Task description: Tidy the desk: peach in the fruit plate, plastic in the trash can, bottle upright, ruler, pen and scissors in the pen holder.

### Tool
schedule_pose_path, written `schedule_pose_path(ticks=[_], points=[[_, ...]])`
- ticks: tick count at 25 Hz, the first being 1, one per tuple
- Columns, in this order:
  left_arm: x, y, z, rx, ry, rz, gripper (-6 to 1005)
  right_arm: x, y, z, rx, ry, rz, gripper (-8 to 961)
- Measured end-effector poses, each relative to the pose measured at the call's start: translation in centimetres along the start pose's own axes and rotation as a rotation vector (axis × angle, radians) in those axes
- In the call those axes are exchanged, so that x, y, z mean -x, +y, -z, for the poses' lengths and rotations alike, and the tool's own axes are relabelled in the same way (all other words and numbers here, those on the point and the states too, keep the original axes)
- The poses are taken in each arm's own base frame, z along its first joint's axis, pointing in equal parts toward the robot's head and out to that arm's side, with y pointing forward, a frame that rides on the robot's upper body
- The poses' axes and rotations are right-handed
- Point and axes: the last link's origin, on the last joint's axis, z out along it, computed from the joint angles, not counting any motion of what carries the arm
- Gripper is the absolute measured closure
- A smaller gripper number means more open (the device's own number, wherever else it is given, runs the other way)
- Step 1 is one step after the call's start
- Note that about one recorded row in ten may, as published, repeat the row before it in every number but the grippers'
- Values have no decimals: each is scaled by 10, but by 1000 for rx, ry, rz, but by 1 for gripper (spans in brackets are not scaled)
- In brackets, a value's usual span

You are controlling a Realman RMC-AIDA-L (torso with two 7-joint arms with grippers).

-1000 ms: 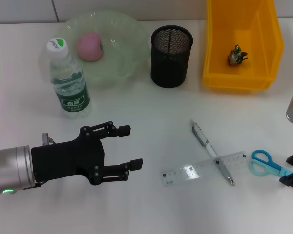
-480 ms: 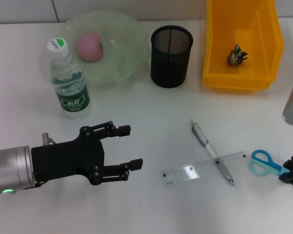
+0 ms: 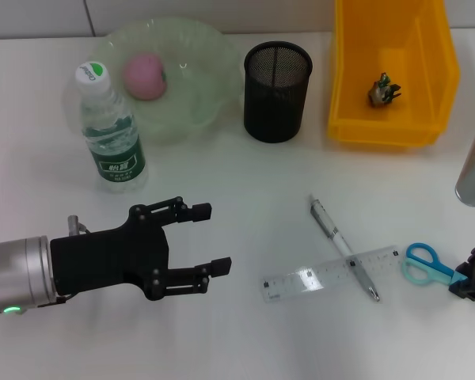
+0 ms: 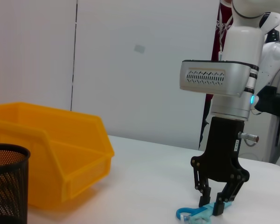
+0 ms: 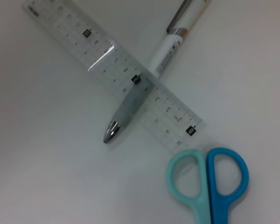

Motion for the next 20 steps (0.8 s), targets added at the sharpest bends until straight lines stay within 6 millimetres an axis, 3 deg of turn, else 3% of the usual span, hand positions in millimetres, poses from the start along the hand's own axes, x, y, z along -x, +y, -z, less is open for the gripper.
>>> schedule_pose_path(ticks=[7,12,13,15,20], points=[[-1,0,-1,4,2,-2,195,-3,-7,11,-34,-42,-43,731],[-2,0,-1,7,4,-4,195,-10,-32,35,-131,-146,-227,731],[-2,0,-2,7,6,-3,195,-12,-45,49,-190,-216,-303,730],[-2,0,-2,7,7,-3,195,-11,-48,55,-209,-252,-323,730],[-2,0,-1,6,13,-6,195,7,-52,82,-221,-557,-367,730]])
